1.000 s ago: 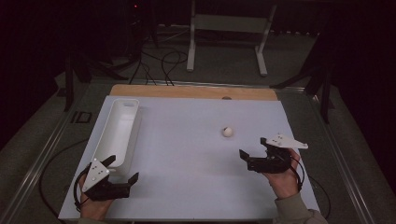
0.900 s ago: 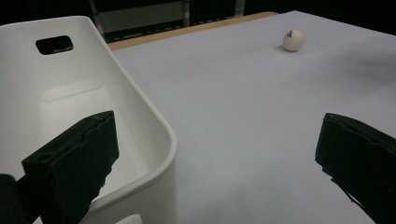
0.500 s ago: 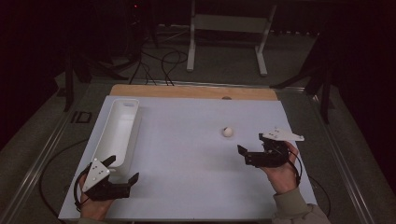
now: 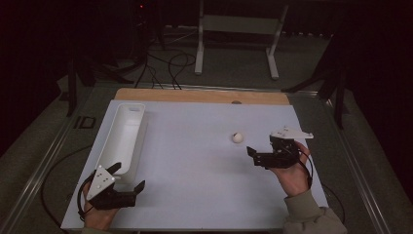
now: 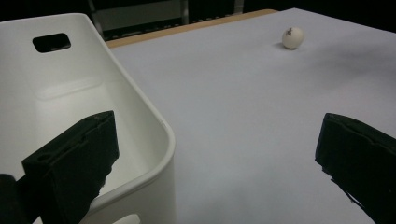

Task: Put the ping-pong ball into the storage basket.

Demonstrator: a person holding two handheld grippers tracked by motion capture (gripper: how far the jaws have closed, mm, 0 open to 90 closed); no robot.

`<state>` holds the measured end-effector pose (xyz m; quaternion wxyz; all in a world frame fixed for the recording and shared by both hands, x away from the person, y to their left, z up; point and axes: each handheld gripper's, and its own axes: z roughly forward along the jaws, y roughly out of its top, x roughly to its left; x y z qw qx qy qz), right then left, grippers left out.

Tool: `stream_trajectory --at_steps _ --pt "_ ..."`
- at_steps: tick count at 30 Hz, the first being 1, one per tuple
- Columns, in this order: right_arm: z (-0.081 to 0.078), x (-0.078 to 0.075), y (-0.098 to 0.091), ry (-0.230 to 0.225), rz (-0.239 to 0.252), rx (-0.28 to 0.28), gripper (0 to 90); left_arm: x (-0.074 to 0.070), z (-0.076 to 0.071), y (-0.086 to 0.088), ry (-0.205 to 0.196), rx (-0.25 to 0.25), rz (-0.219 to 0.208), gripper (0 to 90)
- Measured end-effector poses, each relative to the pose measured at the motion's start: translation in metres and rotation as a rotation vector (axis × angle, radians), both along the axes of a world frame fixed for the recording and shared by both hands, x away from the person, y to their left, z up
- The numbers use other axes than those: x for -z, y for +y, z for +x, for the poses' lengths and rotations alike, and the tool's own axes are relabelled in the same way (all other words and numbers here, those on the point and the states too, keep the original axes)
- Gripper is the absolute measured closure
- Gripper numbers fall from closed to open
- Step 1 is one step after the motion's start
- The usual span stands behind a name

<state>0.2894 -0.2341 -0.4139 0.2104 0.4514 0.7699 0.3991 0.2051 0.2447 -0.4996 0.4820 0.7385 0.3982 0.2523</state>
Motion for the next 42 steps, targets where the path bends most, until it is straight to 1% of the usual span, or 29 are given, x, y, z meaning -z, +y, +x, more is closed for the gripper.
stream_trajectory --at_steps 10,23,26,28,34,42 --pt "0.01 -0.005 0.003 0.018 -0.02 0.007 7.6 0.0 0.0 0.0 0.0 0.0 0.003 0.0" --pt "0.024 -0.009 0.008 0.027 -0.041 0.015 7.6 0.0 0.0 0.0 0.001 0.001 0.005 0.0" --pt "0.025 -0.009 0.009 0.028 -0.042 0.016 7.6 0.0 0.0 0.0 0.001 0.001 0.005 0.0" --pt "0.03 -0.011 0.011 0.035 -0.037 0.014 7.6 0.0 0.0 0.0 0.001 0.001 0.006 0.0" --pt "0.037 -0.01 0.012 0.046 -0.042 0.026 7.6 0.0 0.0 0.0 0.0 0.002 0.005 0.0" --pt "0.046 -0.013 0.014 0.047 -0.048 0.036 7.6 0.0 0.0 0.0 0.001 0.002 0.005 0.0"
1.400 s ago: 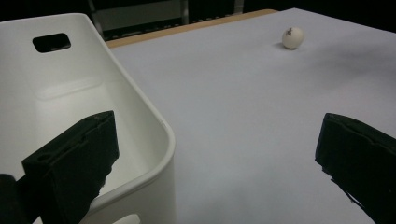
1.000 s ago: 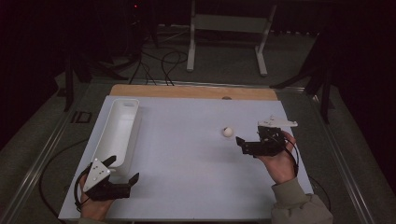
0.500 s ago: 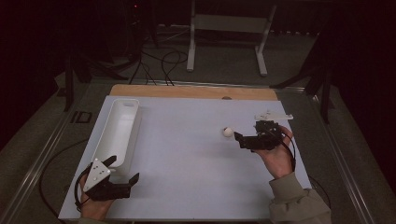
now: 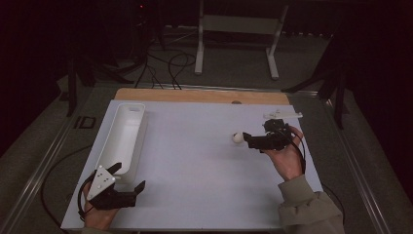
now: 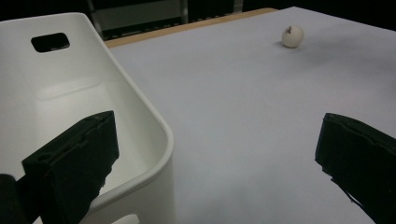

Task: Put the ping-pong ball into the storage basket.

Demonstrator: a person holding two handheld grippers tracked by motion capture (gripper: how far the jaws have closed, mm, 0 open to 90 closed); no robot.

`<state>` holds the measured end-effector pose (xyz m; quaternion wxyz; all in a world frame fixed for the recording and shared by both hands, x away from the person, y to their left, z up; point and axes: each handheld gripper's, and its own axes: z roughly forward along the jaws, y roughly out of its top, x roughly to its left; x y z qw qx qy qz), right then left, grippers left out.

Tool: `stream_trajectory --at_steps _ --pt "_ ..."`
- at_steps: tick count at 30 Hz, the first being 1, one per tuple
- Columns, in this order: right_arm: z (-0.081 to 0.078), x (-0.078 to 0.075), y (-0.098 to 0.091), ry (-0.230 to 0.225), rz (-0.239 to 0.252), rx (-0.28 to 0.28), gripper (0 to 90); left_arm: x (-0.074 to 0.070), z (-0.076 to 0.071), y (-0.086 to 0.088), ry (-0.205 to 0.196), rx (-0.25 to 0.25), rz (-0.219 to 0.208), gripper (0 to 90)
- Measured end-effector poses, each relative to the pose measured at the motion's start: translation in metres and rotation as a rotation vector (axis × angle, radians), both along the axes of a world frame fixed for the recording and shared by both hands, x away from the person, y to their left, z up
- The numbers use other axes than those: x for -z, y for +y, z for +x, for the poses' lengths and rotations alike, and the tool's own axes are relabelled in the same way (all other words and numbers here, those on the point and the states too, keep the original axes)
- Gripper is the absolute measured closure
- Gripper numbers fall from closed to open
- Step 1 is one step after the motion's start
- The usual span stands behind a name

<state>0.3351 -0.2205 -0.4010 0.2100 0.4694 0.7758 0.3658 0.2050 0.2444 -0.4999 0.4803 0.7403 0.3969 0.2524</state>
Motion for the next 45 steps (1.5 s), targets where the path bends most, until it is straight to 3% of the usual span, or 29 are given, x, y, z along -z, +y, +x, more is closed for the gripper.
stream_trajectory --at_steps 24,45 --pt "0.026 -0.006 0.011 0.026 -0.025 0.024 7.6 0.0 0.0 0.0 -0.001 0.002 0.0 0.0" --pt "0.041 0.004 0.019 0.033 -0.022 0.033 7.6 0.001 0.0 0.0 0.001 0.004 0.003 0.0"
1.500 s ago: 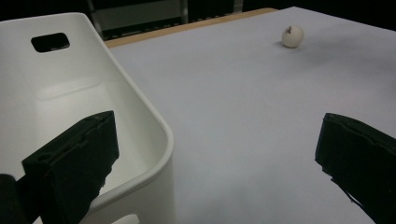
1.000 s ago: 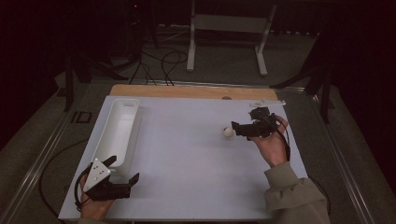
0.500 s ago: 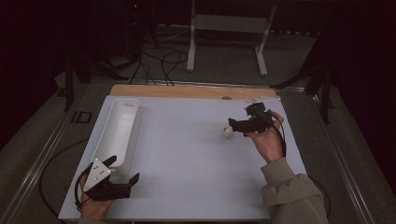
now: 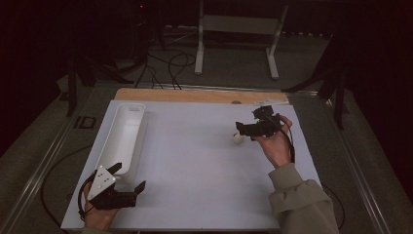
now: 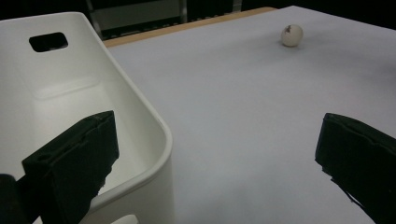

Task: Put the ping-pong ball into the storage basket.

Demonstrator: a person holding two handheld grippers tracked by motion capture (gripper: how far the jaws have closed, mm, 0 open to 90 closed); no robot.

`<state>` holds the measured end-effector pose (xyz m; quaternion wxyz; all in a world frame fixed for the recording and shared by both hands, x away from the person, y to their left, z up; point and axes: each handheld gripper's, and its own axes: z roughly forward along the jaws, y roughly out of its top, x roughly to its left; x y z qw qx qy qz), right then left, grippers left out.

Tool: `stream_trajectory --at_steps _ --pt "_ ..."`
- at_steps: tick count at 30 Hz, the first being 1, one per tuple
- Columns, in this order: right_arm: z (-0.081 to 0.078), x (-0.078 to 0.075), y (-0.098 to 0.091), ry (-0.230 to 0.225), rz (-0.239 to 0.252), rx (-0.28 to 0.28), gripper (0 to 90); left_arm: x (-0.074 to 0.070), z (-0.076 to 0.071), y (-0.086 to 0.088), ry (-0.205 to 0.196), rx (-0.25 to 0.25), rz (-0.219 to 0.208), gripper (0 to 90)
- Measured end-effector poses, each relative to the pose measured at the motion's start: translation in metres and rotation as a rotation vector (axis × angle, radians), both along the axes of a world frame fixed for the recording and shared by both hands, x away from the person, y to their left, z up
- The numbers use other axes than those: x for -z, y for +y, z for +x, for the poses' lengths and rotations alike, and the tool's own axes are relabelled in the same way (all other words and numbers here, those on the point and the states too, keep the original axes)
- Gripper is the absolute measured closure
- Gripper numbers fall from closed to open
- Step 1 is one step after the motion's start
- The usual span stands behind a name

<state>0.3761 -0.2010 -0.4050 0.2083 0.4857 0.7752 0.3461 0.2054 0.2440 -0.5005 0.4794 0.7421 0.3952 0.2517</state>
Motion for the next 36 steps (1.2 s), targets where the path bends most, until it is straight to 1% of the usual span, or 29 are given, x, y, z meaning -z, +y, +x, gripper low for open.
stream_trajectory --at_steps 8,18,29,31,36 --pt "0.006 0.006 0.003 0.012 -0.004 0.005 7.6 0.0 0.0 0.0 0.0 0.001 -0.001 0.0" --pt "0.011 0.012 0.006 0.009 0.005 0.004 7.6 0.0 0.0 0.0 0.0 0.002 -0.002 0.0" --pt "0.015 0.017 0.009 0.012 0.004 0.009 7.6 0.0 0.0 0.0 -0.001 0.001 -0.002 0.0" --pt "0.017 0.02 0.011 0.026 0.007 0.01 7.6 0.0 0.0 0.0 -0.001 0.001 -0.002 0.0" --pt "0.019 0.022 0.012 0.034 0.006 0.013 7.6 0.0 -0.001 0.0 -0.001 0.002 0.001 0.0"
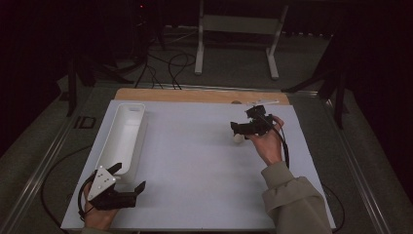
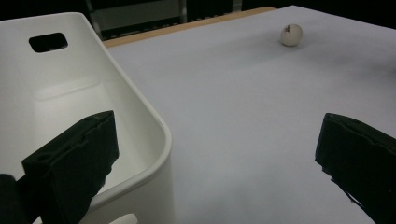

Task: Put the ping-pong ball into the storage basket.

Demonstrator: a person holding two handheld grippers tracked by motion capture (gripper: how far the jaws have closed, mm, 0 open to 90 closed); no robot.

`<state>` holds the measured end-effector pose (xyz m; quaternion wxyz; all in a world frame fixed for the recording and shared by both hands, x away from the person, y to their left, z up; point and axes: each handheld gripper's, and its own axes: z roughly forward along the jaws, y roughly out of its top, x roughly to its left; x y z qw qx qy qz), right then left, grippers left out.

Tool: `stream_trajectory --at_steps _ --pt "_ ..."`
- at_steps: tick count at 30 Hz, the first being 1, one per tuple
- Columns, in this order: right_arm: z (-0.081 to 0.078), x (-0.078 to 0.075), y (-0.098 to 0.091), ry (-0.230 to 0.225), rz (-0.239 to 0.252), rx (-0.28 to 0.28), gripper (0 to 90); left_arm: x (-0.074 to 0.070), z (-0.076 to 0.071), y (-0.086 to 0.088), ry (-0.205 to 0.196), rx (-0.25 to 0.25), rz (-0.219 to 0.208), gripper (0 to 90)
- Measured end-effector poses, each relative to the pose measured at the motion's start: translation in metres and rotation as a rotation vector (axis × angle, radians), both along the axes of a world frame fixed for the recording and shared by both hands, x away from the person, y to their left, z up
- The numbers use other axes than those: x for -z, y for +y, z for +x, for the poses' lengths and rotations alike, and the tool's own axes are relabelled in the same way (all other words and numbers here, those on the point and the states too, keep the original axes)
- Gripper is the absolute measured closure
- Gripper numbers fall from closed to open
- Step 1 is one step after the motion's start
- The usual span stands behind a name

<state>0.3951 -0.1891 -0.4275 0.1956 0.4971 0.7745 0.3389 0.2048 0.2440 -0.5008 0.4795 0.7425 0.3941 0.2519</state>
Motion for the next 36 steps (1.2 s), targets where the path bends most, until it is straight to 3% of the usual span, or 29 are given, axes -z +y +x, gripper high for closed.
stream_trajectory --at_steps 36 --pt "0.012 0.016 0.003 0.032 0.006 0.002 7.6 0.0 0.0 0.0 -0.001 0.001 0.0 0.0"
